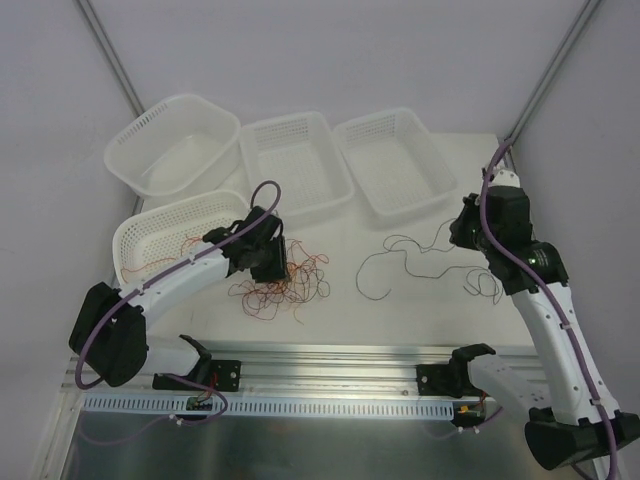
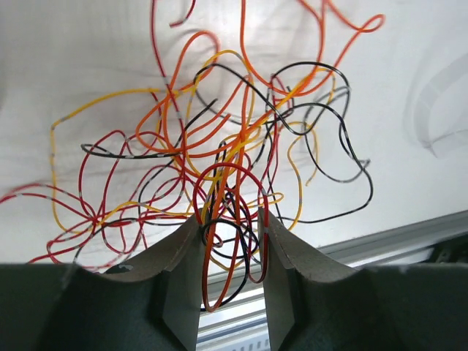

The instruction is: Untangle the cables

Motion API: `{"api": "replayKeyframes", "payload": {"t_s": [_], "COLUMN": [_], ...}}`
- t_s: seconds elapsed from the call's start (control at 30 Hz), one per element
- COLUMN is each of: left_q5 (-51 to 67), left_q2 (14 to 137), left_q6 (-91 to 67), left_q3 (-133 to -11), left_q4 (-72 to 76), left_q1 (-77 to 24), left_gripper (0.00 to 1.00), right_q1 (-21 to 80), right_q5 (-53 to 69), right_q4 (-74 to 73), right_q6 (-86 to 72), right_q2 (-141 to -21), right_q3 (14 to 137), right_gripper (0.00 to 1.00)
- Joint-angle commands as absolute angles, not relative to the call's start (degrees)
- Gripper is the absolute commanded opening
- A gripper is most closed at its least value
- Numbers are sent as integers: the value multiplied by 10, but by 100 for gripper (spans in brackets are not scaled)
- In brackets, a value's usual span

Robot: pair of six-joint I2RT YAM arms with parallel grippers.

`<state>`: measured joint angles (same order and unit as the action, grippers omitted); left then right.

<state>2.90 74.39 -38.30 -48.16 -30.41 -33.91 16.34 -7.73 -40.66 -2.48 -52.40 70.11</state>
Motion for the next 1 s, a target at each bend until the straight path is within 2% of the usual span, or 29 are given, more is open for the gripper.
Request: {"api": "replayKeyframes", "payload": {"t_s": [0.0,0.1,0.2,0.27,0.3,0.43,0.47,0.53,0.7,0.97], "left_q5": [51,54,62,69,74,84,88,94,110,127], "left_q2": [769,791,800,798,795,774,764,747,715,673], "left_q6": [-384,-383,-383,-381,-380,-370,-367,-360,-328,-252], "left_q3": [-533,-565,-591,-603,-606,-612,-612,-611,-613,-631], "left_q4": [-303,-301,-300,-300,-300,-301,-300,-301,-301,-308], "left_q1": [-365,-381,-389,-390,-390,-390,-390,-390,-389,-364], "left_gripper": [33,34,39,43,46,65,69,82,98,99], "right_q1": [121,96,74,62,51,38,34,29,3,-69], "right_q5": [-135,-158,-178,-183,-185,-201,-201,-197,-178,-142], "right_q4": [-384,-384,-383,-384,-384,-377,-363,-349,-311,-279], "right_q6": [-99,-144,-175,-183,-187,-193,-188,-187,-158,-143], "right_q2": [-493,-495,-520,-553,-565,-605,-610,-628,-688,-778], "right_q3": [622,537,481,460,457,452,451,454,481,508], "right_gripper": [1,1,9,23,42,90,96,97,97,97]}}
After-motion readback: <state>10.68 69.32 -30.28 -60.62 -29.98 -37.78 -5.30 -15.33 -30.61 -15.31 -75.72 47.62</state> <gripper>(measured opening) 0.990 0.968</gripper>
